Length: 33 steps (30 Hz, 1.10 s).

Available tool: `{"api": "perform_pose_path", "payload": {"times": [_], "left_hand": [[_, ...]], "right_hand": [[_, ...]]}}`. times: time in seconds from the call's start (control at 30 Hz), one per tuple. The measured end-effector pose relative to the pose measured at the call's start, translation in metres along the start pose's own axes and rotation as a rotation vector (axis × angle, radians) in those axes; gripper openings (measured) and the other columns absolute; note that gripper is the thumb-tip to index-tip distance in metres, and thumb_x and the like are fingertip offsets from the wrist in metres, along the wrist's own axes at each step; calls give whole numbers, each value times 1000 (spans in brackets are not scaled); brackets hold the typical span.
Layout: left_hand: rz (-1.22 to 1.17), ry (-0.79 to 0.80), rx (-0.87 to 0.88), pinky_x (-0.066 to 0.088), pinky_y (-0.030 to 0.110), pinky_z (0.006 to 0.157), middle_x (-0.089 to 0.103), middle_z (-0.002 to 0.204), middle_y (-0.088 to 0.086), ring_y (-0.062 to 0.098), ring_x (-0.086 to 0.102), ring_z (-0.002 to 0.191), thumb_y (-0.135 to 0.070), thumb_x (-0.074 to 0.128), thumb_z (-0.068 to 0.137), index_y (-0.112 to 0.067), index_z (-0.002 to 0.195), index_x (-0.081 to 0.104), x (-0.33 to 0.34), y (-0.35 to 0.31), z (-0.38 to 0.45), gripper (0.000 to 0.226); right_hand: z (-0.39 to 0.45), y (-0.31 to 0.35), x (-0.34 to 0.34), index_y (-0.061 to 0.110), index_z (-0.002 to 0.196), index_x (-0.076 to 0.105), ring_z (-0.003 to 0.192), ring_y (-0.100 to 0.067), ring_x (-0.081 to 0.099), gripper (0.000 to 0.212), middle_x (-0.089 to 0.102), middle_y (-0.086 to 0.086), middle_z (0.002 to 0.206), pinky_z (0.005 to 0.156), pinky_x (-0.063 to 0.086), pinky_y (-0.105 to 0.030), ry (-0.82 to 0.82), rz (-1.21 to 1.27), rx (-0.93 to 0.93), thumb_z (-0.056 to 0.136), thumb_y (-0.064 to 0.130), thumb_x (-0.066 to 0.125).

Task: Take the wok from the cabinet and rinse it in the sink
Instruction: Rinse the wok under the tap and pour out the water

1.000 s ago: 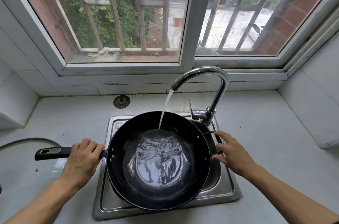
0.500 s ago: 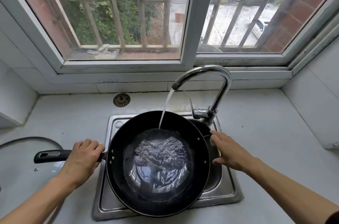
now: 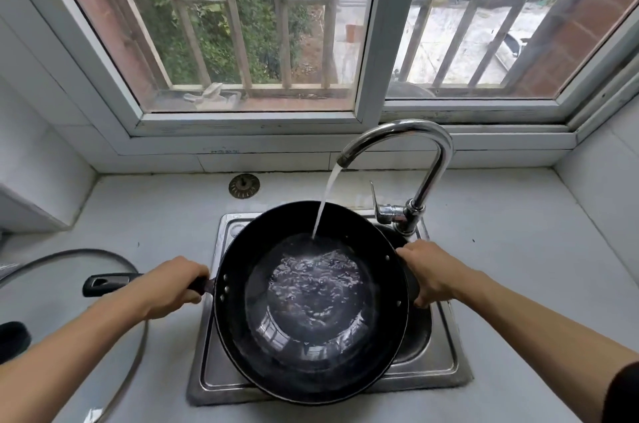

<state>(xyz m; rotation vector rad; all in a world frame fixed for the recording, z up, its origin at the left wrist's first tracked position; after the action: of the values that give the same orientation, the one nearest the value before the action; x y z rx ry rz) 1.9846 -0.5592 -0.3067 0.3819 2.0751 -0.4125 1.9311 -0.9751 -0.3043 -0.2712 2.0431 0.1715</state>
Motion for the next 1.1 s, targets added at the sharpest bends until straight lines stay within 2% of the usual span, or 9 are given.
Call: {"api": "perform_pose_path", "payload": {"times": [0.2, 0.3, 0.37, 0.5, 0.67, 0.8, 0.9, 1.0, 1.1], "left_hand": [[42, -189, 30, 40, 32, 75, 58, 93, -5, 19, 53, 92, -32, 62, 88, -23, 94, 54, -35, -2, -5, 13], [15, -309, 9, 41, 36, 73, 58, 89, -3, 22, 53, 90, -27, 67, 84, -21, 92, 56, -53, 2, -6, 15], [7, -390, -6, 41, 39, 71, 59, 87, 0, 26, 53, 88, -23, 71, 80, -18, 92, 58, -63, 4, -6, 19], [0, -511, -35, 44, 41, 68, 58, 81, 3, 29, 52, 81, -17, 79, 72, -15, 92, 60, -65, 4, -9, 28], [-53, -573, -82, 44, 41, 62, 55, 78, 3, 28, 50, 75, -11, 81, 67, -12, 91, 57, -46, -5, -18, 34], [-95, -532, -137, 44, 41, 62, 52, 78, 0, 26, 47, 78, -13, 82, 66, -15, 87, 53, -19, -9, -26, 37], [-77, -543, -124, 46, 42, 55, 50, 76, 0, 28, 47, 74, -11, 84, 61, -16, 84, 49, -6, -13, -36, 42], [-50, -587, -116, 44, 41, 50, 48, 74, 1, 29, 45, 70, -8, 85, 59, -15, 84, 49, -4, -19, -46, 44], [-28, -618, -137, 43, 41, 50, 48, 75, 1, 29, 44, 69, -8, 86, 58, -15, 84, 50, -4, -21, -52, 45]], "right_hand": [[-6, 1, -43, 21, 98, 49, 90, -21, 51, 70, 55, 1, 97, 75, 43, -30, -189, -57, -26, 44, 51, 82], [-10, 0, -62, 19, 105, 49, 93, -22, 49, 76, 55, 0, 102, 79, 45, -31, -306, -49, -9, 44, 50, 83], [-13, -1, -69, 16, 110, 48, 95, -24, 49, 81, 55, -3, 105, 81, 47, -33, -374, -35, 27, 44, 41, 86], [-17, -1, -75, 14, 100, 45, 86, -25, 45, 75, 53, -6, 99, 69, 44, -33, -503, -46, 82, 39, 27, 88], [-15, -1, -61, 7, 114, 48, 87, -28, 46, 88, 52, -11, 104, 70, 45, -35, -554, -59, 162, 37, 17, 88], [-15, 3, -44, 6, 108, 50, 80, -29, 42, 85, 49, -12, 95, 62, 39, -37, -553, -110, 225, 32, 11, 88], [-17, 5, -33, 7, 106, 48, 79, -29, 39, 86, 47, -13, 93, 61, 35, -35, -558, -112, 236, 30, 7, 88], [-20, 6, -32, 7, 107, 48, 80, -29, 44, 85, 50, -13, 92, 63, 39, -37, -576, -27, 205, 34, 13, 93], [-31, 10, -35, 5, 107, 53, 82, -30, 49, 85, 54, -13, 94, 69, 47, -39, -612, 63, 124, 42, 41, 94]]}}
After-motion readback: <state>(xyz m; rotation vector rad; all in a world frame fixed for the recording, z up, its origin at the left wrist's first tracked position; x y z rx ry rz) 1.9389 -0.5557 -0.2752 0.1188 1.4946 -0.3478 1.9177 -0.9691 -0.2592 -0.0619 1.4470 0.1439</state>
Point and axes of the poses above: each hand's wrist, its own z-axis towards the middle knuckle, its own x-axis out of the palm, y = z × x, the point moved 9 cm from there along z, towards the middle knuckle
